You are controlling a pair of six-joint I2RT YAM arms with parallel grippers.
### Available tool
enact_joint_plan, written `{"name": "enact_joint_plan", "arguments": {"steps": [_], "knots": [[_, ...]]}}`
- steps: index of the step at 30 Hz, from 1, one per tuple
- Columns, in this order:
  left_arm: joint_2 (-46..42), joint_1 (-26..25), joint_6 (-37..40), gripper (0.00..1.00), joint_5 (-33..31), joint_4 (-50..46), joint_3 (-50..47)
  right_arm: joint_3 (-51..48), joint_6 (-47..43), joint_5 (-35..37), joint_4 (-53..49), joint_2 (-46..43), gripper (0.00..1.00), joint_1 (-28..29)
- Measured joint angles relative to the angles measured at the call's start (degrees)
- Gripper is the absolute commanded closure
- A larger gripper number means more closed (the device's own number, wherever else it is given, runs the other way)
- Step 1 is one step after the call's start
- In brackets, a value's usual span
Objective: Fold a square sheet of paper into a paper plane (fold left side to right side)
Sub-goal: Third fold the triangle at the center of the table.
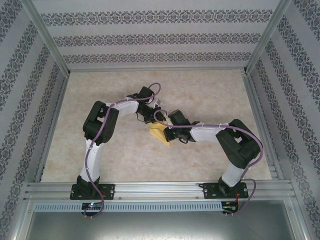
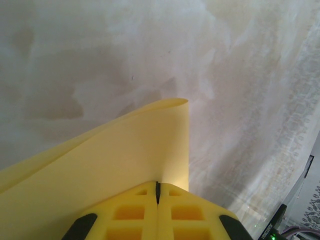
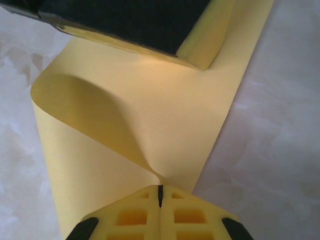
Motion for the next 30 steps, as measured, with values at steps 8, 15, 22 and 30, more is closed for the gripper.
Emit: {"name": "enact_joint_plan", "arguments": {"steps": [8,15,22,30], "knots": [[0.00,-0.02,0.94,0.79,-0.11,-1.09,0.79,0.07,0.00,0.00,-0.42,0.00,1.00,0.04],[0.50,0.17,3.30,0.65,-0.74,-7.04,8.87,0.07,-0.02,0.04,-0.63,0.00,1.00,0.55],[-0.66,2.71,5.18,0.64,-3.61,-8.35,12.52,0.07,0.00,0.04,-0.66,0.00,1.00,0.90],[-18.64,8.41,4.61,0.81,-5.38,-2.12,-10.82,0.07,0.00,0.04,-0.70,0.00,1.00,0.90]]}}
